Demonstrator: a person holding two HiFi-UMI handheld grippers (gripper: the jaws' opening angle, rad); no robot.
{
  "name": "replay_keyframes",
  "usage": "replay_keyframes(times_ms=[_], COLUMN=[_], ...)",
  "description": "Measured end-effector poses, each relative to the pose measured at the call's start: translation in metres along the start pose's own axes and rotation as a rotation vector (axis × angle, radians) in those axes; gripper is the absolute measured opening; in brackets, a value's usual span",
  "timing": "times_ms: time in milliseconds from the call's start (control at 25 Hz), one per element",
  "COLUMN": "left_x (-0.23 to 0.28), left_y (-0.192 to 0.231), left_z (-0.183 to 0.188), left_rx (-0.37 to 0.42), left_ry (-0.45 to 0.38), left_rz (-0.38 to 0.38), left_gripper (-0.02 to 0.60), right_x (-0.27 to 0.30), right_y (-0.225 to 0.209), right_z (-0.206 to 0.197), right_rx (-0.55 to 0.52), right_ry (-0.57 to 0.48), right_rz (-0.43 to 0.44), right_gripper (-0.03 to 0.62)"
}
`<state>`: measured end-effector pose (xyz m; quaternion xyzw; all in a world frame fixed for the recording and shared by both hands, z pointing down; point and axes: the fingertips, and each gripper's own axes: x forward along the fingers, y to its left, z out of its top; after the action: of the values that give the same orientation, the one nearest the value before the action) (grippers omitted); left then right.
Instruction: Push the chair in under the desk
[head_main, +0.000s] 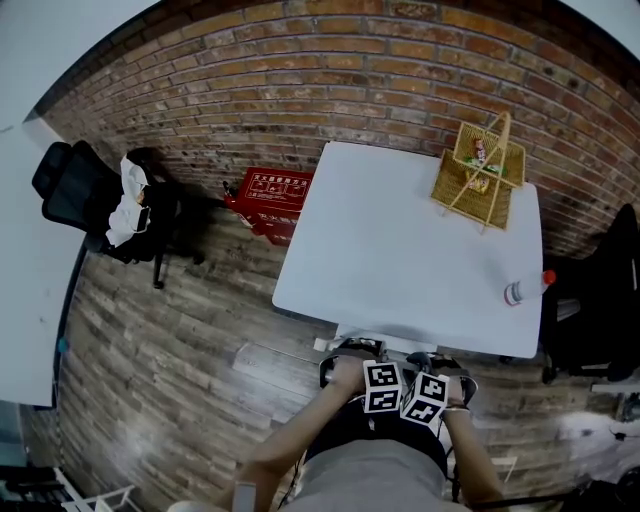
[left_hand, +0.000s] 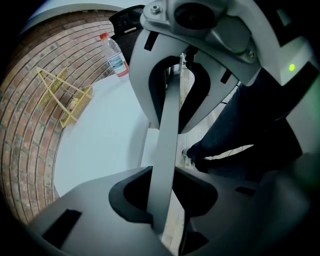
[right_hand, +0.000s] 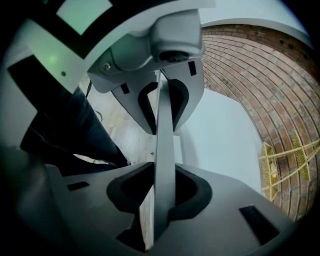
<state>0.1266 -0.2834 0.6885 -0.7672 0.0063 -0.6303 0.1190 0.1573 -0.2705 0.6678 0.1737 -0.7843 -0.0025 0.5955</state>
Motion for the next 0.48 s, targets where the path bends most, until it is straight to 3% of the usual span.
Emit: replay_keyframes(times_ms=[480], left_x=[0.002], left_y=[0.024], left_z=[-0.004], left_rx=[0.015], left_ry=[0.004], left_rz=[-0.016], left_gripper=[0.114], right_x=[0.007], right_y=[-0.022], right_z=[0.004], right_rx=[-0.019], right_ry=[-0.004], right_rz=[0.023], right_gripper=[0.098])
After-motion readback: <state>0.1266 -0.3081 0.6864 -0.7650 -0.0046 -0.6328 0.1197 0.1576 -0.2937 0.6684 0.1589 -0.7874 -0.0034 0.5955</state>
